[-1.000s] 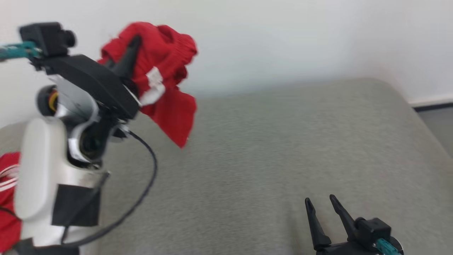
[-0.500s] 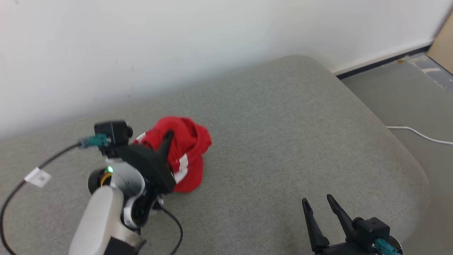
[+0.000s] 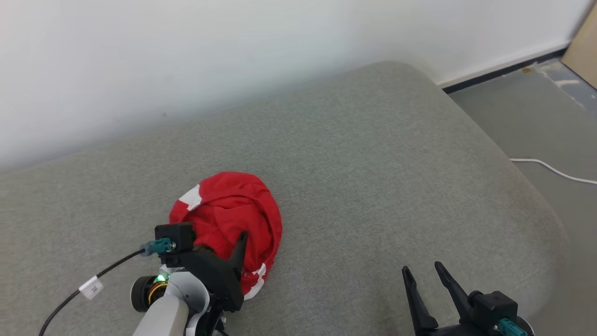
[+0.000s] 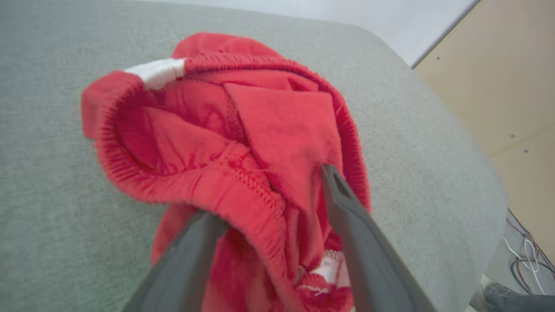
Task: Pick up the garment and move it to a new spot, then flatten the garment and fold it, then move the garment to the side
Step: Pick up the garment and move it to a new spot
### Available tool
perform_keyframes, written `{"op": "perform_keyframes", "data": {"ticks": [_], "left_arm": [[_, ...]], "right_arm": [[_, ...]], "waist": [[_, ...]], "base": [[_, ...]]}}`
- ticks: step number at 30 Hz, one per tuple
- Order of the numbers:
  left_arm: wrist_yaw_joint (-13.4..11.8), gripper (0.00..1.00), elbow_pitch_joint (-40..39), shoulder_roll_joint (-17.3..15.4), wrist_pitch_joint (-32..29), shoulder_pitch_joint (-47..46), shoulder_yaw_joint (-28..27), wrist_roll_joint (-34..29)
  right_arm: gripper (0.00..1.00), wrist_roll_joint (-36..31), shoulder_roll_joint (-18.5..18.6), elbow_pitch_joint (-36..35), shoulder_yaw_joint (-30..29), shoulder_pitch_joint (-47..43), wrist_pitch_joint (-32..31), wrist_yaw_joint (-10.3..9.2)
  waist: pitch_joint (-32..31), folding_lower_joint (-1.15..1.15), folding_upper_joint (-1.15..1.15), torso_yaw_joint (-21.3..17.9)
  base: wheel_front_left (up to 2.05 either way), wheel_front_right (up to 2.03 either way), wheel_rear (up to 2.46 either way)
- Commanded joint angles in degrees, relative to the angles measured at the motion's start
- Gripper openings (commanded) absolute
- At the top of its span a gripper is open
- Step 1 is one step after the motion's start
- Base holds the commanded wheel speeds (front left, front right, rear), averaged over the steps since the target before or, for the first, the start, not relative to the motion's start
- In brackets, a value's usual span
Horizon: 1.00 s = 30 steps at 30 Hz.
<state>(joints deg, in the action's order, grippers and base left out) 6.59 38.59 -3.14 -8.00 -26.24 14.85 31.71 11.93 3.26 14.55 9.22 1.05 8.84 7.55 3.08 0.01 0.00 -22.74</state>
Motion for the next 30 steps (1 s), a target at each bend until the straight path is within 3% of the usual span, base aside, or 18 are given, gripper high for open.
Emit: {"op": "perform_keyframes", "data": {"ticks": [1,8,12,17,30], "left_arm": [[0.3,1.00,-0.2,-0.2,2.2,0.8,0.1,-0.6],[-1.2,1.00,-4.2,-1.4,16.2,6.2,-0.6,-3.0],[-2.0,1.00,-7.4,-2.0,21.1,10.3,-1.7,-3.6],[-3.0,1.00,-11.7,-2.7,22.9,15.1,-3.4,-4.7],[-1.6,1.00,-25.1,-3.5,23.2,29.2,-11.2,-13.4]], "right_arm": [[1.00,0.2,0.3,-0.3,-0.4,-0.6,0.0,-0.12],[1.00,-0.5,0.9,-1.3,-3.3,-2.0,0.0,-0.12],[1.00,-0.9,1.2,-2.0,-4.9,-2.7,-0.2,-0.12],[1.00,-1.5,1.8,-2.9,-5.9,-3.4,-0.5,-0.12],[1.00,-1.2,4.7,-3.4,-3.8,-4.9,0.0,-0.12]], "waist": [[-1.3,-0.01,0.00,2.2],[-3.9,-0.01,0.00,8.0],[-5.0,-0.01,0.00,11.3],[-6.0,-0.01,0.00,14.4],[-8.0,-0.01,0.00,21.0]], "base": [[0.00,0.00,0.00],[0.00,0.00,0.00],[0.00,0.00,0.00],[0.00,0.00,0.00],[0.00,0.00,0.00]]}}
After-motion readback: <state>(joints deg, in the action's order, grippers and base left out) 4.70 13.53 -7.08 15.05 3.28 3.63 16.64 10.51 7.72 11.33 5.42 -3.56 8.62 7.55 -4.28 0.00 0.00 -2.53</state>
